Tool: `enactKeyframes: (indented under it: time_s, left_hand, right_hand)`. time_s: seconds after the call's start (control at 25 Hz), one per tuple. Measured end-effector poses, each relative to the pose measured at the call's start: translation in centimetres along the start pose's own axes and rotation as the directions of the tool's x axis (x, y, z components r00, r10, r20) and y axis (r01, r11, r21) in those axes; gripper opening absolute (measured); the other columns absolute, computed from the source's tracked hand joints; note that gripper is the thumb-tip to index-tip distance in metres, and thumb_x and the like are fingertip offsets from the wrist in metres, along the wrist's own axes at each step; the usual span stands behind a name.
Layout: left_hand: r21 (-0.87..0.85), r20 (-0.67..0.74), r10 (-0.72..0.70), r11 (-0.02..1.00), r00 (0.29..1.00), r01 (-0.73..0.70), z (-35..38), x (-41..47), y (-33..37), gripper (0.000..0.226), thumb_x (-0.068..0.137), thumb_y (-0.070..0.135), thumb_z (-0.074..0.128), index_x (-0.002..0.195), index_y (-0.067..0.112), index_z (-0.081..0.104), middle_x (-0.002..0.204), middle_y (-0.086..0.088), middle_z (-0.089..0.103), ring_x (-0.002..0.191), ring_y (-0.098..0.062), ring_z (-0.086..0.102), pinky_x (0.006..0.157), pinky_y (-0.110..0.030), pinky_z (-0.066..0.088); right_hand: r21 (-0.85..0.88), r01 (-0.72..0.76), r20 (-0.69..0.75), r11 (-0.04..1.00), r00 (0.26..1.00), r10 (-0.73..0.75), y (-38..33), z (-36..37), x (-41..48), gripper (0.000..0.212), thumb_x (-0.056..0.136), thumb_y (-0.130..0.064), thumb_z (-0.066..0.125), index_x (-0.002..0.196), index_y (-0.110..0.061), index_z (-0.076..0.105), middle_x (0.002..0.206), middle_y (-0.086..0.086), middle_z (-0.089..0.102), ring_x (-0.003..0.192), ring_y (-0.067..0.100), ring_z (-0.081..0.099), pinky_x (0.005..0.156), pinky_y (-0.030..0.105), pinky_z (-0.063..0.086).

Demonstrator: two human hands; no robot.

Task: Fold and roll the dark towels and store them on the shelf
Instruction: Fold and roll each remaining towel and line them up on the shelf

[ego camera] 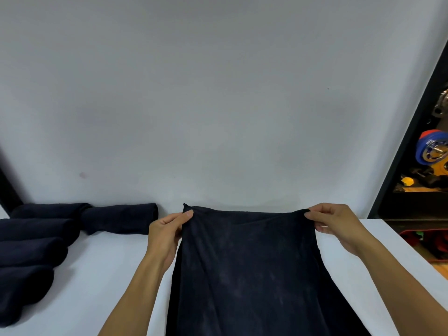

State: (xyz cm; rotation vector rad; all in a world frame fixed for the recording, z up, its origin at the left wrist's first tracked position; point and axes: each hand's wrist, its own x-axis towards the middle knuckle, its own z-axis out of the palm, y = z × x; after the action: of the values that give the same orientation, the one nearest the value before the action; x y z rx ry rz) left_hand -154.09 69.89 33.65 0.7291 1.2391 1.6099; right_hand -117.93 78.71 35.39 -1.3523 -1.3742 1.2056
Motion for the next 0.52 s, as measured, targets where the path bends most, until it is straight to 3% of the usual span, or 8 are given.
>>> enactKeyframes:
  time_s: [0.2,0.32,0.52]
  left_hand:
    - [-0.143,-0.037,0.079,0.986,0.996,-0.084,0.5,0.0,4.3,0.008,0.07,0.012,0.078,0.075,0.007,0.075,0.086,-0.013,0.069,0.086,-0.026,0.061,0.088,-0.036,0.05]
    - [-0.206,-0.044,0.197,0.957,0.979,-0.202,1.2,-0.6,8.7,0.008,0.069,0.011,0.077,0.064,0.015,0.072,0.08,-0.009,0.067,0.078,-0.02,0.062,0.084,-0.031,0.051]
    - [-0.245,-0.023,0.451,0.863,0.892,-0.442,2.7,-2.7,15.9,0.014,0.075,0.005,0.072,0.067,0.014,0.064,0.071,-0.003,0.067,0.066,-0.014,0.062,0.071,-0.024,0.052]
  right_hand:
    - [0.068,0.208,-0.137,0.976,0.971,-0.197,-6.0,-1.1,-0.6,0.01,0.082,0.005,0.067,0.086,-0.003,0.072,0.082,0.011,0.072,0.076,0.019,0.067,0.067,0.019,0.057]
    - [0.137,0.361,-0.202,0.922,0.922,-0.331,-10.9,-1.9,-1.8,0.012,0.084,0.005,0.064,0.084,-0.006,0.071,0.078,0.005,0.072,0.075,0.016,0.068,0.072,0.024,0.057]
    - [0.224,0.546,-0.234,0.807,0.834,-0.5,-16.9,-2.7,-4.2,0.014,0.086,0.004,0.062,0.085,-0.007,0.07,0.08,0.002,0.074,0.077,0.015,0.069,0.073,0.022,0.057]
